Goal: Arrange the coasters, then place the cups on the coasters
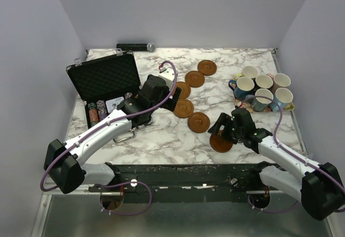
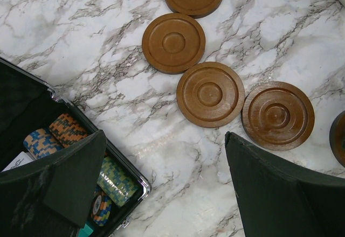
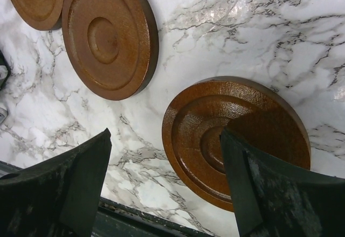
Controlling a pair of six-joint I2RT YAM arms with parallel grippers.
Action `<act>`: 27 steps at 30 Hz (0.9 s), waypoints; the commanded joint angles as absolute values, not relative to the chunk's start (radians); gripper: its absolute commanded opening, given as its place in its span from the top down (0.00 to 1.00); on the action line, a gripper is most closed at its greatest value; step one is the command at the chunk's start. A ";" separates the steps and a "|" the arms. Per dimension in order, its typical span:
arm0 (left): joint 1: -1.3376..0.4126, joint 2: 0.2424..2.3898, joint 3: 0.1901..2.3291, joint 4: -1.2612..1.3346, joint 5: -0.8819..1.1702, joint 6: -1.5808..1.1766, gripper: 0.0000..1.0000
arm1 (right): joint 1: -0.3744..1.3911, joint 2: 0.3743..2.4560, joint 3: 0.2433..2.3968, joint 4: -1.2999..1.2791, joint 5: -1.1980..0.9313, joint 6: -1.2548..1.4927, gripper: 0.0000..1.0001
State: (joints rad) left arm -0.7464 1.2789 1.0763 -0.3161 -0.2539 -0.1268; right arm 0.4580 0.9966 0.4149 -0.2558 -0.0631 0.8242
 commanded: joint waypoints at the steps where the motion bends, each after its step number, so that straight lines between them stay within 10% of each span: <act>1: -0.746 1.287 1.083 -0.311 -0.256 -0.118 0.01 | 0.476 0.997 0.403 -0.261 -0.031 0.848 0.11; 27: -0.746 1.293 1.081 -0.311 -0.255 -0.120 0.01 | 0.485 1.114 0.413 -0.120 0.109 0.870 0.11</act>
State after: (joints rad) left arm -0.7464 1.2873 1.0763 -0.3161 -0.2539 -0.1268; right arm 0.4808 1.0733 0.4042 -0.1379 0.0338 0.8818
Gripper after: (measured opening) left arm 0.989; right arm 0.892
